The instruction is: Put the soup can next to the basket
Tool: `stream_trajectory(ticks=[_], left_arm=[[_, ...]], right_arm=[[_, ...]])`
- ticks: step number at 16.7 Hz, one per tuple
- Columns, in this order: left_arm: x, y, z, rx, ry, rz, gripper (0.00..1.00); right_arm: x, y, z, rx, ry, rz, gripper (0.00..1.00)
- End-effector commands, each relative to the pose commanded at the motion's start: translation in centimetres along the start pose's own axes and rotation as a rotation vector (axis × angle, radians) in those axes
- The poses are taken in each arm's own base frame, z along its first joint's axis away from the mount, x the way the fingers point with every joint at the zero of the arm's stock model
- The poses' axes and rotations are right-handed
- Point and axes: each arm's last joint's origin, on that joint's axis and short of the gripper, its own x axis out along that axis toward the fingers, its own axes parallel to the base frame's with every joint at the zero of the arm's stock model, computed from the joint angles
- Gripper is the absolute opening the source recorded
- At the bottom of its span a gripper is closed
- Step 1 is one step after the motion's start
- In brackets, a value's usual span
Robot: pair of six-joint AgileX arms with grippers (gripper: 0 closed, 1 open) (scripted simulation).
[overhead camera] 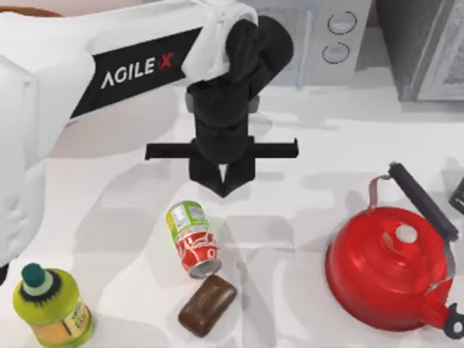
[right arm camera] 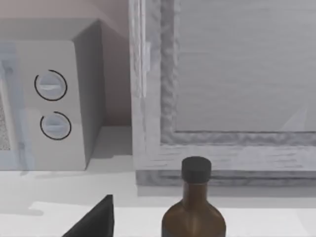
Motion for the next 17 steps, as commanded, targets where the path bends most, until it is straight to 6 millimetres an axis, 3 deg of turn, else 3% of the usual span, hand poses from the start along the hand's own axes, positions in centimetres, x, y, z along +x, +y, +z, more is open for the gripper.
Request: stream_trajectory(ticks=[12, 17], left_arm=[[0.8, 0.0, 0.0, 0.0, 0.0, 0.0, 0.0], [0.8, 0.0, 0.0, 0.0, 0.0, 0.0, 0.38]], right_arm=[[0.0, 0.0, 0.0, 0.0, 0.0, 0.0, 1.0], [0.0, 0.0, 0.0, 0.0, 0.0, 0.0, 1.0]])
